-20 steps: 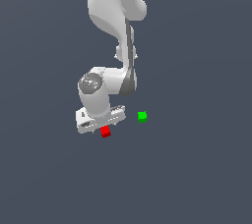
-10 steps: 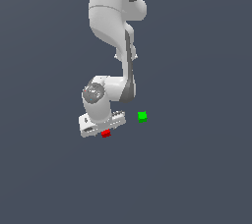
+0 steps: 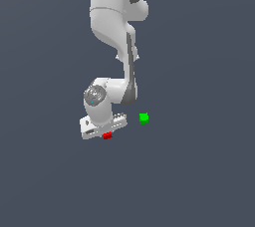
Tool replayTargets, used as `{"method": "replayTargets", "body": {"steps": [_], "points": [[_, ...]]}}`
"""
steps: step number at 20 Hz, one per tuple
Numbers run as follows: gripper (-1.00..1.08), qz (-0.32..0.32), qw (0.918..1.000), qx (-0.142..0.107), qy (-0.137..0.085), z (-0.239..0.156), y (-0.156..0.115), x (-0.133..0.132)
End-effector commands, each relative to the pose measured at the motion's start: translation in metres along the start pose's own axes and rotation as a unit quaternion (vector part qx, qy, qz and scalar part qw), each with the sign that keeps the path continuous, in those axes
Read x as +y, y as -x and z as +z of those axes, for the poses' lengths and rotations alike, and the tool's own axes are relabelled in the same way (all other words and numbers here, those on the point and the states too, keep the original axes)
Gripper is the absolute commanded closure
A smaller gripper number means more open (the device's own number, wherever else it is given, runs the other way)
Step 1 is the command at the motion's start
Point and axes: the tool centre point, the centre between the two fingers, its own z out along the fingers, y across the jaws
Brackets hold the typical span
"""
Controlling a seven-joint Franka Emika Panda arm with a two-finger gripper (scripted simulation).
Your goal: Stack the red cube on top of the green cube.
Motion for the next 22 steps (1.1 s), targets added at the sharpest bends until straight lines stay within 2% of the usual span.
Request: {"method": "replayTargets", "body": {"steps": [1, 10, 22], "points": [[1.08, 0.000, 1.0000, 0.000, 0.000, 0.000, 0.000, 0.000], [1.08, 0.000, 1.0000, 0.000, 0.000, -0.011, 0.000, -0.001], [1.08, 0.000, 1.0000, 0.000, 0.000, -0.084, 0.001, -0.001]]}}
